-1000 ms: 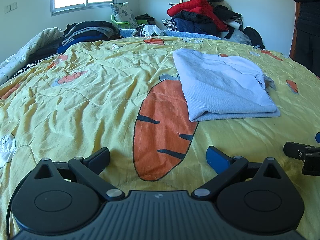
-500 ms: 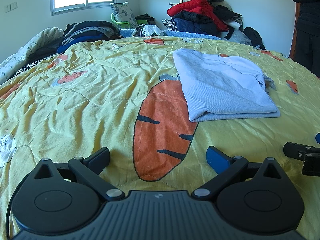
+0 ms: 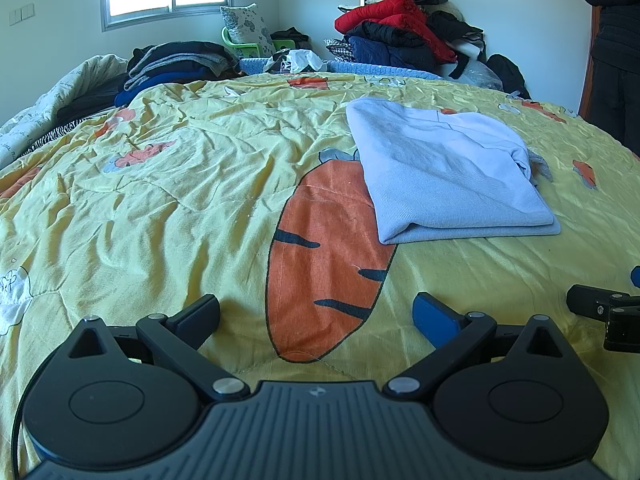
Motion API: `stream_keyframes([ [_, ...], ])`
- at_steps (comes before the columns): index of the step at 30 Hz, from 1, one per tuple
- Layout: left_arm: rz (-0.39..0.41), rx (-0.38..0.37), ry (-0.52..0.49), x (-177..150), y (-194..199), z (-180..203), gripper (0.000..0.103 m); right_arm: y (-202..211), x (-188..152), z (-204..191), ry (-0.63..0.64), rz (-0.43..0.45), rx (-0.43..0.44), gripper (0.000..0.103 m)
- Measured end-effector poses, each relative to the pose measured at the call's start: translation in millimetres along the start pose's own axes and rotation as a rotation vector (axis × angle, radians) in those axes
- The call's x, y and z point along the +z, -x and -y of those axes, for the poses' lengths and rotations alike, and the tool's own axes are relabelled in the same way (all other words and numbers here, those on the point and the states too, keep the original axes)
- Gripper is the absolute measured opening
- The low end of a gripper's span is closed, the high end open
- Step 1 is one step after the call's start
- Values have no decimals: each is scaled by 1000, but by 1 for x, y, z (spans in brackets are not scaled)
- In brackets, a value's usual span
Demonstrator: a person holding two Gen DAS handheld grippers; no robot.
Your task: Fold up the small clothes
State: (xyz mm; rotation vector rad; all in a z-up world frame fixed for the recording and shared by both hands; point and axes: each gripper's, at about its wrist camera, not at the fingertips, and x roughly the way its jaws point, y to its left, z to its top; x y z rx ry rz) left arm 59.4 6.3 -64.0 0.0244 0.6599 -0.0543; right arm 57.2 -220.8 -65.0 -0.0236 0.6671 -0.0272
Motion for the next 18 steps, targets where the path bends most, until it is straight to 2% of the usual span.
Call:
stream_keyframes([
  [18,0,1,-1,1,-1,0,103,0,0,0,0,0,0,103],
])
